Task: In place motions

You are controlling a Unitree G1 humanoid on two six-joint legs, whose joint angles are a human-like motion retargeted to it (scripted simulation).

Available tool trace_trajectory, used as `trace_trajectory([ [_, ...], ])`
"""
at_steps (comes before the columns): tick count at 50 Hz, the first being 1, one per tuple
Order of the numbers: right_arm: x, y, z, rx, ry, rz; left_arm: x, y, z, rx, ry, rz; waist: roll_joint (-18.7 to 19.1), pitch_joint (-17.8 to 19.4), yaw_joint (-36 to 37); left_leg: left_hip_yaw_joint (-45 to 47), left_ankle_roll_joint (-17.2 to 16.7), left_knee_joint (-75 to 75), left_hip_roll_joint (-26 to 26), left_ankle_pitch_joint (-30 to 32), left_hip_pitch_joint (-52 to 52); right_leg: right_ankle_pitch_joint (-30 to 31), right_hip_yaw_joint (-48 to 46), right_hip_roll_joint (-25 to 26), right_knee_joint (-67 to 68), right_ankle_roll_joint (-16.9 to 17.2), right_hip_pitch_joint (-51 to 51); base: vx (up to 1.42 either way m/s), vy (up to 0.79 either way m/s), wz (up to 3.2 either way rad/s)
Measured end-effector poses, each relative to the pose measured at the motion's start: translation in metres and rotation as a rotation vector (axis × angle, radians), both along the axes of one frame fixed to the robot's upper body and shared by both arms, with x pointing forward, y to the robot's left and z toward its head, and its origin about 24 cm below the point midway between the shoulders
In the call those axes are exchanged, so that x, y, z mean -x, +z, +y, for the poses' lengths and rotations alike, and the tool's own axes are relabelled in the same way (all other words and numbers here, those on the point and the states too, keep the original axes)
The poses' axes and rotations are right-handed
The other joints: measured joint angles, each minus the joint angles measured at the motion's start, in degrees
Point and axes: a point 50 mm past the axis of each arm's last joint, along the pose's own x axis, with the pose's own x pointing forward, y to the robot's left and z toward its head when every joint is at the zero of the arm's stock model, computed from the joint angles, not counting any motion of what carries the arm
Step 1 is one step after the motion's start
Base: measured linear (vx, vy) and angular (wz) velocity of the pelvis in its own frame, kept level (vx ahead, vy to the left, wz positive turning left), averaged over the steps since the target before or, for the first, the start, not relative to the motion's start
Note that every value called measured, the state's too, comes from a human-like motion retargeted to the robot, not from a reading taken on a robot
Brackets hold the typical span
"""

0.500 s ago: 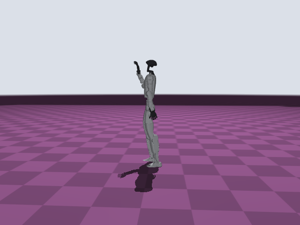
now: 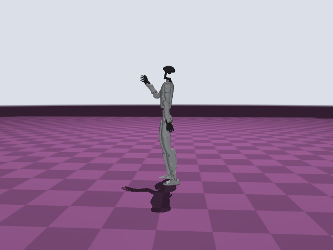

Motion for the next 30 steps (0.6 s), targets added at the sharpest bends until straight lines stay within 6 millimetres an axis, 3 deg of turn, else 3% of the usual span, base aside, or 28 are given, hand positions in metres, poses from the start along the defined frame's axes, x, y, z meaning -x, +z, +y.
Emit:
trace_trajectory([
  [4,0.005,0.005,0.005,-0.023,0.026,-0.17,0.01,0.002,-0.001,0.0,0.014,0.037,0.2,0.1,-0.1,-0.1,0.0,-0.1,0.0,0.0,0.0,-0.1,-0.1,0.0,-0.1,0.0,0.1,0.0,0.0,0.0],
  [9,0.021,0.029,0.019,0.176,-0.03,-0.239,0.021,0.004,-0.004,-0.001,0.028,0.078,0.9,0.1,-0.4,0.2,0.1,-0.2,0.0,0.0,0.0,0.1,0.3,0.1,0.0,0.0,-0.3,0.0,0.0,0.0],
  [13,0.035,0.056,0.041,0.456,-0.043,-0.265,0.023,0.004,-0.005,-0.011,0.026,0.085,1.2,0.0,-0.3,0.5,0.1,-0.4,-0.1,0.1,-0.1,0.1,0.6,0.0,0.0,0.0,-0.7,0.0,0.0,0.0],
  [18,0.059,0.085,0.083,0.887,-0.088,-0.333,0.018,0.003,-0.008,0.001,0.025,0.067,1.5,0.3,-0.1,0.8,0.1,-0.4,-0.2,0.1,0.0,0.2,1.0,-0.1,0.1,0.0,-0.9,0.0,0.0,0.0],
  [24,0.087,0.09,0.135,1.375,-0.164,-0.478,0.006,0.0,-0.01,0.01,0.006,0.026,2.0,0.4,-0.1,0.9,0.1,-0.5,-0.3,0.2,-0.1,0.4,0.9,-0.1,-0.1,0.0,-1.0,0.0,0.0,0.0],
  [27,0.091,0.088,0.139,1.386,-0.164,-0.513,-0.001,-0.001,-0.011,0.012,-0.006,-0.001,2.2,0.3,-0.1,0.8,0.1,-0.5,-0.2,0.2,-0.3,0.5,0.6,-0.1,-0.2,0.1,-0.9,0.0,0.0,0.0],
  [30,0.088,0.085,0.132,1.285,-0.125,-0.504,-0.006,-0.003,-0.013,0.013,-0.012,-0.022,2.4,0.3,-0.2,0.7,0.1,-0.5,-0.1,0.2,-0.5,0.5,0.5,0.0,-0.2,0.1,-1.0,0.0,0.0,0.0],
])
